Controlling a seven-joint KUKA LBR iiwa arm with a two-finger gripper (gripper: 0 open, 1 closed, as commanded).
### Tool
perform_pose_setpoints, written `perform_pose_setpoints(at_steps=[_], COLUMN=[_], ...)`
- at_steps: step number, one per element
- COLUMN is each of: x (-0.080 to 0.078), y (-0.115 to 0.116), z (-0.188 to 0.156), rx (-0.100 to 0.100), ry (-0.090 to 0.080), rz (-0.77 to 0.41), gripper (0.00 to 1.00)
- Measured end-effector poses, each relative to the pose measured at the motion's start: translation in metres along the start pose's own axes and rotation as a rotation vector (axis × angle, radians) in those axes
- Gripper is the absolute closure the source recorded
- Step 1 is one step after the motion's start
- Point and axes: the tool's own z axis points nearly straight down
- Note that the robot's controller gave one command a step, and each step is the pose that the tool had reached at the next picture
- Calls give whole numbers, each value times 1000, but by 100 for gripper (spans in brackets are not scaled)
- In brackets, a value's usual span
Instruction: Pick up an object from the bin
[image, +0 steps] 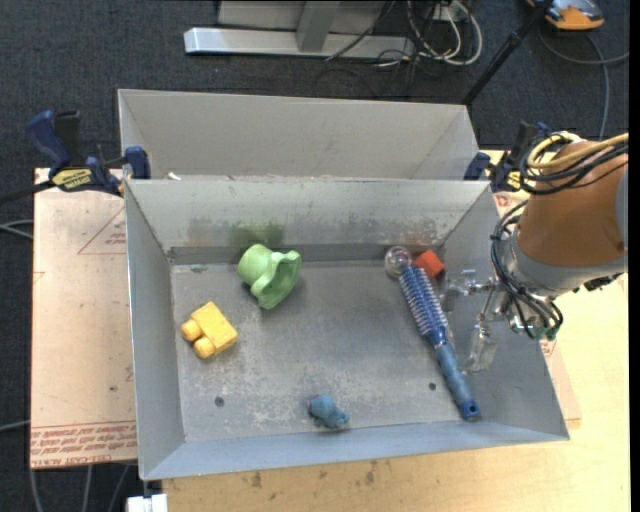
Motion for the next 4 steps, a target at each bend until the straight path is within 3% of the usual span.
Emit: perform_pose_setpoints(at_steps=[1,2,3,4], x=[-42,-57,-58,-58], y=[2,-32,-12,-20], z=[95,66,92,93], rx=[-2,2,-20,-6], ry=[-8,-10,-16,-16], rz=[-187,-511,-1043,-1041], gripper=[0,0,0,100])
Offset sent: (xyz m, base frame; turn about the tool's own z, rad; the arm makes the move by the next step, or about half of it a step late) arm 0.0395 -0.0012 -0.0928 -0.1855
